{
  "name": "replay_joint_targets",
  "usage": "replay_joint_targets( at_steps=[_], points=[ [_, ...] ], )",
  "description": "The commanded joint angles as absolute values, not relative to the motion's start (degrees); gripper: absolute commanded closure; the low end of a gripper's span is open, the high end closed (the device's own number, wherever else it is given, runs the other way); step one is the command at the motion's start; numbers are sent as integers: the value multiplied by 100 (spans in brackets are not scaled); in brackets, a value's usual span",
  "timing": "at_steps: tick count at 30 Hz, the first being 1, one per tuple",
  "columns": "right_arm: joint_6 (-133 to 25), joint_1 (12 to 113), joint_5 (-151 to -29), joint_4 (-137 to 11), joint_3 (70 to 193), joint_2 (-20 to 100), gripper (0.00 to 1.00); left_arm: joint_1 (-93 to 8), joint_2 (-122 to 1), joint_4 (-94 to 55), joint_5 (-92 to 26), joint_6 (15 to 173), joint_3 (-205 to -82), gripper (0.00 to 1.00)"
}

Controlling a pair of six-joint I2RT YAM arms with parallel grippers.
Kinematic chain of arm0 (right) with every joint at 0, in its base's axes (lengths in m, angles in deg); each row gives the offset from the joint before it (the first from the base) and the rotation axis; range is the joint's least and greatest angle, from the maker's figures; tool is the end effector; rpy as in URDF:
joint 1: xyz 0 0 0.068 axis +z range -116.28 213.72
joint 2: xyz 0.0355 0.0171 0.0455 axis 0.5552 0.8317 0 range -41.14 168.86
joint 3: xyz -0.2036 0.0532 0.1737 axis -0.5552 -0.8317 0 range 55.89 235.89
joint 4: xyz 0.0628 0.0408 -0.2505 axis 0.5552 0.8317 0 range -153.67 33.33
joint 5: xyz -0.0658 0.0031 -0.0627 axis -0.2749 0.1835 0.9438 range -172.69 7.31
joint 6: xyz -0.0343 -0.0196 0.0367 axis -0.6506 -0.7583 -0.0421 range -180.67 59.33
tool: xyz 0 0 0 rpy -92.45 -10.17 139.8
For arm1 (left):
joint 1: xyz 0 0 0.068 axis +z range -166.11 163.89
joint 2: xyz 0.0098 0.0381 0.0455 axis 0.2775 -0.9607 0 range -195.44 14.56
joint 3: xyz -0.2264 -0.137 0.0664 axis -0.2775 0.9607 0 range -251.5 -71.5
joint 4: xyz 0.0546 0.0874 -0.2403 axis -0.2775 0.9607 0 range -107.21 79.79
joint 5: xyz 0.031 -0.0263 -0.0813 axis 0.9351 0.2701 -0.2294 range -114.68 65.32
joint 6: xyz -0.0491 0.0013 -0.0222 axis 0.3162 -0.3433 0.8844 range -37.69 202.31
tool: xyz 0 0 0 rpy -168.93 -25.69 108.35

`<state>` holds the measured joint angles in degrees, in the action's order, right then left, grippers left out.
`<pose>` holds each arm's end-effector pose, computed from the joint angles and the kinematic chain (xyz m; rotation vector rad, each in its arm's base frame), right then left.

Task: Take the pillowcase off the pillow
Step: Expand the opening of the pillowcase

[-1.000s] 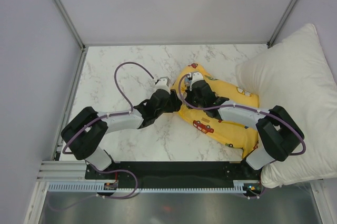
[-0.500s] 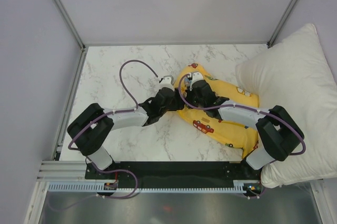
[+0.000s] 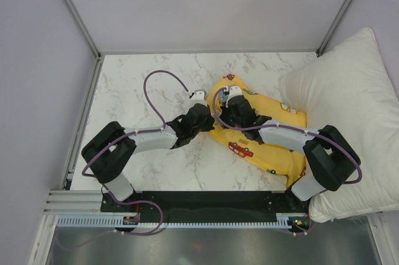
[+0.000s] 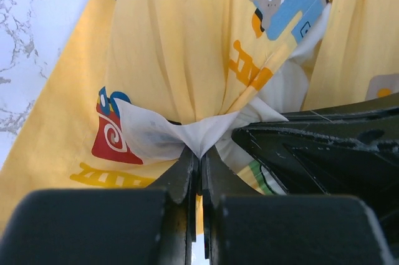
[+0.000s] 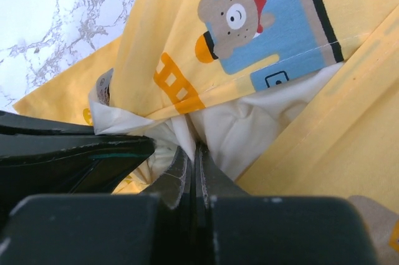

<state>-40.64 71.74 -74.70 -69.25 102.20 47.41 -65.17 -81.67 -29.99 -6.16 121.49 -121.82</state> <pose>0.2573 0.1948 0.1920 -0.2717 2.2174 0.4077 0.2396 -0.2588 0.1829 -0.0039 2.1680 -0.5613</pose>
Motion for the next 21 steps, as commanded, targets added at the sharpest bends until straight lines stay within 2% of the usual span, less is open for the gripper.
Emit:
replay_joint_targets(
  at_steps=[1, 10, 21],
  points=[
    [-3984, 6871, -6590, -5813, 9966, 4850, 100, -6480, -7800, -2829, -201, 12134, -11809, 98],
    [-3949, 6361, -6537, -5822, 10045, 5184, 100, -6454, -7062, -3162, -499, 11782, -11140, 98],
    [-4159, 5983, -6572, -5778, 10054, 5194, 100, -6164, -7069, -3391, -561, 11773, -10710, 98]
  ],
)
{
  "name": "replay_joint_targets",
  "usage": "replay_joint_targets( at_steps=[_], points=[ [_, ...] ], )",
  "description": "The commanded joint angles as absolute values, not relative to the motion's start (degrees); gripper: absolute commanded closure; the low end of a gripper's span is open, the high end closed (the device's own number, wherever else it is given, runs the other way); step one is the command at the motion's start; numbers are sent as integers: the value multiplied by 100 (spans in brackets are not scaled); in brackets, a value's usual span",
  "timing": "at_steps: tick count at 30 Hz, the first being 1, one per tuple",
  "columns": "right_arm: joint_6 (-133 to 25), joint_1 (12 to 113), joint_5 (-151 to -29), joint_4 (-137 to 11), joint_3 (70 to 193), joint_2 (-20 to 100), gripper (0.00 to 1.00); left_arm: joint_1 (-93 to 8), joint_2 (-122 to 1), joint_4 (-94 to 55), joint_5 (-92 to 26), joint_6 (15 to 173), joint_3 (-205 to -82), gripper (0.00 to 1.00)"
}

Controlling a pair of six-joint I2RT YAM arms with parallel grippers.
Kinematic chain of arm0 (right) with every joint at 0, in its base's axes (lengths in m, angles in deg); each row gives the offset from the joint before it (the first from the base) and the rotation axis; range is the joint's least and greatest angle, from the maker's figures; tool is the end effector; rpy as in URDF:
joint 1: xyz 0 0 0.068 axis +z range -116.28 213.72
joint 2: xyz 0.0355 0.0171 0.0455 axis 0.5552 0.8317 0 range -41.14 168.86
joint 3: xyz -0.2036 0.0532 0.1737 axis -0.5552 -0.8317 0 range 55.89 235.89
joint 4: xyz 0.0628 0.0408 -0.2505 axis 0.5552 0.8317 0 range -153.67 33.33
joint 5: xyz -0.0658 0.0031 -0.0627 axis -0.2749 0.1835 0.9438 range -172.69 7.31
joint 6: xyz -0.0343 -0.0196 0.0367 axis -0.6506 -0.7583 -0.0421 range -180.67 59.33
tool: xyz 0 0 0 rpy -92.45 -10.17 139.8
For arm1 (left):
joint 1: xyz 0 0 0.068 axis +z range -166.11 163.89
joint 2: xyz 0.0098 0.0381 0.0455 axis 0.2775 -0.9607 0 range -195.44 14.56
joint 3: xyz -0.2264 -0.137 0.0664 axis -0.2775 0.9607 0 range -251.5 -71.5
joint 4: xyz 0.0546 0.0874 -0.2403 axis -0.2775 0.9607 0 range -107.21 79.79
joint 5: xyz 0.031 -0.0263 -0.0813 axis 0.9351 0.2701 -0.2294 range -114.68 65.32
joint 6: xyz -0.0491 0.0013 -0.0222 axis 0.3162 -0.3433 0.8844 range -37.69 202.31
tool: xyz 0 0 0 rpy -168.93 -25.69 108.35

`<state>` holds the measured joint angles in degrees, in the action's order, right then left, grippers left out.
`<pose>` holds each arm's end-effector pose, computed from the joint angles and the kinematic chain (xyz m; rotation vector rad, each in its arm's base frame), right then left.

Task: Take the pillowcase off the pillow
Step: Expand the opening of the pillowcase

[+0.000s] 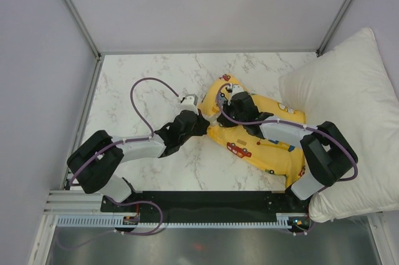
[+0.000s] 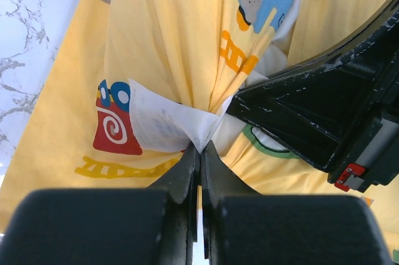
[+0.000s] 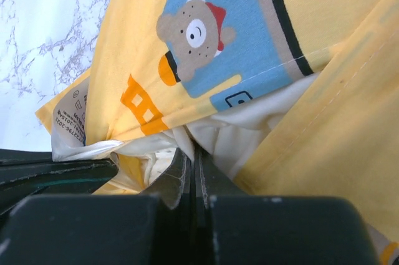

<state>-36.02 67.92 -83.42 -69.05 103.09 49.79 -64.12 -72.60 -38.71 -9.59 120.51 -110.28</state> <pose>0.2717 0.1852 0.1835 -0.1987 2.2936 0.5601 0.2151 -0.2251 0.1850 0.0093 2.0905 -0.6730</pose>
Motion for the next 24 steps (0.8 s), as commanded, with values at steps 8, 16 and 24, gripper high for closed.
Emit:
replay_joint_targets(
  at_steps=[8, 16, 24],
  points=[
    [-4125, 5939, -6704, -5743, 10019, 5044, 100, -5733, -7342, -3452, -666, 11931, -10700, 98],
    [-4115, 5991, -7670, -5953, 9739, 4290, 100, -5531, -7807, -3137, -763, 11958, -11209, 98],
    [-4396, 6097, -8813, -6279, 9421, 2998, 100, -5505, -8730, -2380, -368, 12081, -12158, 98]
  ],
)
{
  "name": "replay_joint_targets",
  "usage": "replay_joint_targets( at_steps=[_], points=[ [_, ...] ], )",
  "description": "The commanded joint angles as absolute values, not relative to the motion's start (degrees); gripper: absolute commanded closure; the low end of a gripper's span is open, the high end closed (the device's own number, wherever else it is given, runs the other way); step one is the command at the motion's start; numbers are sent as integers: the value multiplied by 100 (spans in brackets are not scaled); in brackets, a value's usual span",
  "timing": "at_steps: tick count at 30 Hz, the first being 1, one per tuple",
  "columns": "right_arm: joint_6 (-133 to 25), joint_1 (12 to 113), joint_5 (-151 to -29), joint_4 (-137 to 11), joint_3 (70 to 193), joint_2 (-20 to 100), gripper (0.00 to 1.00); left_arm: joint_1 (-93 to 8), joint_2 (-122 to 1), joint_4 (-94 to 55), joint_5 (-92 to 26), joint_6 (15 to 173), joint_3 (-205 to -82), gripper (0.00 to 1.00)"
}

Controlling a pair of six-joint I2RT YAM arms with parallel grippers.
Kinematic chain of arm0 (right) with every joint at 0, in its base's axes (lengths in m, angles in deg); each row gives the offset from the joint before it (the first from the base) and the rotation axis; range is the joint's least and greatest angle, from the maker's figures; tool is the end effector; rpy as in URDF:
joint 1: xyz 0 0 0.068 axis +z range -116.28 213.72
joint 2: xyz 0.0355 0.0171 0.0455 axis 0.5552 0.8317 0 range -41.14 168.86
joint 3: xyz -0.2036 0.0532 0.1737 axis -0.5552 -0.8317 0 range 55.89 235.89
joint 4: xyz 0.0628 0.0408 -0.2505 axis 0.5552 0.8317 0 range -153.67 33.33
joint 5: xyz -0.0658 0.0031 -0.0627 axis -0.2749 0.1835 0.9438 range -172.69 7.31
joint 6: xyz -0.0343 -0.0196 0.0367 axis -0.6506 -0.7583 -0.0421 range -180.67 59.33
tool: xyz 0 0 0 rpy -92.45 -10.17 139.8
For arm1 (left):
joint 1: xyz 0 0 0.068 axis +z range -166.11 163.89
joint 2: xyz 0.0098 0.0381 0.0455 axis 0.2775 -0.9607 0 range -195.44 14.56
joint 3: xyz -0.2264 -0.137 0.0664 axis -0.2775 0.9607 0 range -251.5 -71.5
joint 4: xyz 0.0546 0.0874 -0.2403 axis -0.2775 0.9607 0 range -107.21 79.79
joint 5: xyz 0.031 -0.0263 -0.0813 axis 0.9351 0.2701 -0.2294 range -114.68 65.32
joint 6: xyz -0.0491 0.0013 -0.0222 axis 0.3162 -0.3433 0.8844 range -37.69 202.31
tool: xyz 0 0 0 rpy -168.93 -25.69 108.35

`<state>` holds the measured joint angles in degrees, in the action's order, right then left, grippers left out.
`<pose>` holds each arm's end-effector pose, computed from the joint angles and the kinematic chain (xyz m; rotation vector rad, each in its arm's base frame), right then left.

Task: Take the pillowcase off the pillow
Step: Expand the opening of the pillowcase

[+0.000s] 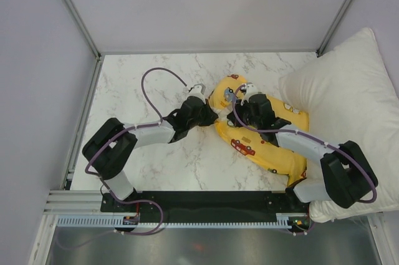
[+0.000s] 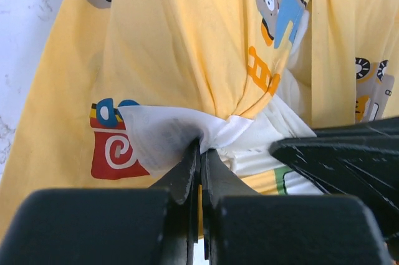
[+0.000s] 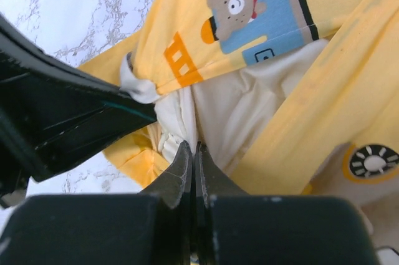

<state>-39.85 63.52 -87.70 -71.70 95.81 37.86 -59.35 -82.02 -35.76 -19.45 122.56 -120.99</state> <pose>0.2514 0.1475 0.2084 -0.2236 2.1611 0.6106 0.2625 -0.2423 0.1850 -0.0022 2.1660 -0.7832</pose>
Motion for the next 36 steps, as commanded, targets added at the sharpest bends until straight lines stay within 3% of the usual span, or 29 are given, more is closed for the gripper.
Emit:
replay_joint_targets(
  at_steps=[1, 10, 17, 20, 21, 23, 26, 27, 29, 36],
  points=[
    [-4466, 6097, -8927, -6296, 9378, 2927, 100, -5487, -8783, -2354, -385, 12098, -12194, 98],
    [-4309, 6079, -9754, -6859, 9070, 2556, 100, -5434, -9022, -2336, -525, 12169, -12230, 98],
    [-4379, 6193, -9596, -6824, 9499, 2680, 99, -5452, -8653, -2994, -1376, 11958, -11783, 98],
    [-4485, 6255, -9666, -6745, 10009, 2811, 91, -5452, -8494, -3522, -1781, 11940, -11414, 98],
    [-4476, 6272, -9675, -6745, 10271, 2907, 82, -5452, -8450, -3645, -1983, 11992, -11317, 98],
    [-4432, 6308, -9684, -6753, 10536, 2996, 74, -5452, -8397, -3961, -2177, 12054, -11132, 98],
    [-4344, 6422, -9754, -6894, 11002, 3285, 50, -5460, -8370, -4426, -2590, 12160, -10746, 98],
    [-4335, 6535, -9780, -6911, 11134, 3565, 46, -5461, -8371, -4506, -2661, 12230, -10692, 98],
    [-4440, 6685, -9763, -6833, 11547, 3909, 40, -5461, -8379, -4830, -2836, 12309, -10517, 98],
    [-4660, 7125, -8754, -6139, 12006, 5413, 38, -5469, -8300, -5236, -2926, 12485, -10270, 98]
  ],
)
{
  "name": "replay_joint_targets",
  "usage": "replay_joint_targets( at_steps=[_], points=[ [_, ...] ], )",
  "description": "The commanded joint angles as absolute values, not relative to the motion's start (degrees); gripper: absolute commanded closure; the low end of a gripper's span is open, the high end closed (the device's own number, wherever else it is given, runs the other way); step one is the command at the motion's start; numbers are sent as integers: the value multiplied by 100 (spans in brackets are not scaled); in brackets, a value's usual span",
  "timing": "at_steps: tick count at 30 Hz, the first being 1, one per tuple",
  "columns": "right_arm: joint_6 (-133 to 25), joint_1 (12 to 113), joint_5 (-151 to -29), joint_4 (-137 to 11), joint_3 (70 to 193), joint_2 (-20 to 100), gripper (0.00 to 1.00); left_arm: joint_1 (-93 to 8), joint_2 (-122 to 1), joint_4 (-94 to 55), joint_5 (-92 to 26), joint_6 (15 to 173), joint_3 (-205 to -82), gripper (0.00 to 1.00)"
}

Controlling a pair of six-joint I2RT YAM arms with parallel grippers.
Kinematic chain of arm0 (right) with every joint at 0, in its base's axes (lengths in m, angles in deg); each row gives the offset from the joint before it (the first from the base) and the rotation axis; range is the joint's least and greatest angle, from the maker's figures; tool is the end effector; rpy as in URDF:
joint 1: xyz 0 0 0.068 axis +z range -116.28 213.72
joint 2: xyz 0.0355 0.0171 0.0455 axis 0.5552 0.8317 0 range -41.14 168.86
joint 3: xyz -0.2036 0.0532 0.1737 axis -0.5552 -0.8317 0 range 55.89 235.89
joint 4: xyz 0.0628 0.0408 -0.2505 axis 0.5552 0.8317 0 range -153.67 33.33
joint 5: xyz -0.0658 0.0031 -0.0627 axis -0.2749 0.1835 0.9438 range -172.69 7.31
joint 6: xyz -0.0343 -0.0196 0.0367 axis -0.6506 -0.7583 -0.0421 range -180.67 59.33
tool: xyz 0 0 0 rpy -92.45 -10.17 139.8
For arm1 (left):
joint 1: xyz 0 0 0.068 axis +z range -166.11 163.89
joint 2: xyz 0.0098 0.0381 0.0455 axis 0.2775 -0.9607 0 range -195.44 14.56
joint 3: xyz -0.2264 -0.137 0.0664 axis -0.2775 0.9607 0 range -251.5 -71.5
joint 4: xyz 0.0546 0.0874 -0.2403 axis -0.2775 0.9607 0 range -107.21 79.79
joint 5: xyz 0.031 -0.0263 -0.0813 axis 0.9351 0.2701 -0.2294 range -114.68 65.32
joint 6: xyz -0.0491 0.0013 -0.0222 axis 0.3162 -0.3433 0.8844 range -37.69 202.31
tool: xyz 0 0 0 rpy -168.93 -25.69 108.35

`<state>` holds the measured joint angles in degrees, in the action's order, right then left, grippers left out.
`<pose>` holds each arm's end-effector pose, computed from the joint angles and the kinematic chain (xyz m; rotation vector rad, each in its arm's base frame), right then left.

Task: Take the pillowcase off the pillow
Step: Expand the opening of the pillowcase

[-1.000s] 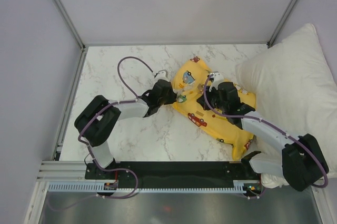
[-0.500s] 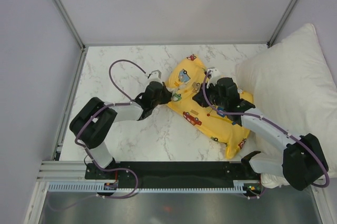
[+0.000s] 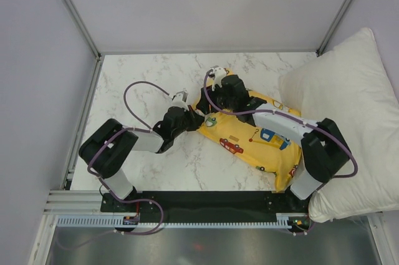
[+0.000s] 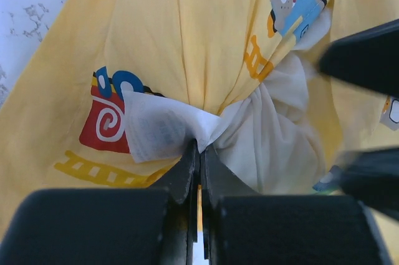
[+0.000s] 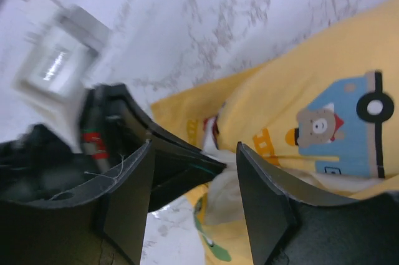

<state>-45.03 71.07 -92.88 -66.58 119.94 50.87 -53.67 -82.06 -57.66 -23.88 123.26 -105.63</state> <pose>0.2924 0.2310 0.2694 -0.5082 2.0227 0.7573 0.2528 -0.1937 0.1451 -0.0706 2.0617 -0.8686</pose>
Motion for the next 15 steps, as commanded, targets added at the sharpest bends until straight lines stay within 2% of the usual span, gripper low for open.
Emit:
replay_joint_targets(
  at_steps=[1, 8, 15],
  points=[
    [-4687, 7125, -8491, -5982, 11953, 5457, 37, -5461, -8239, -5245, -2908, 12485, -10244, 98],
    [-4880, 7231, -7769, -5410, 11452, 5229, 36, -5461, -8019, -5140, -2785, 12327, -10226, 98],
    [-4959, 7388, -7724, -4979, 11460, 5334, 33, -5461, -7800, -5052, -2811, 12213, -10296, 98]
  ],
)
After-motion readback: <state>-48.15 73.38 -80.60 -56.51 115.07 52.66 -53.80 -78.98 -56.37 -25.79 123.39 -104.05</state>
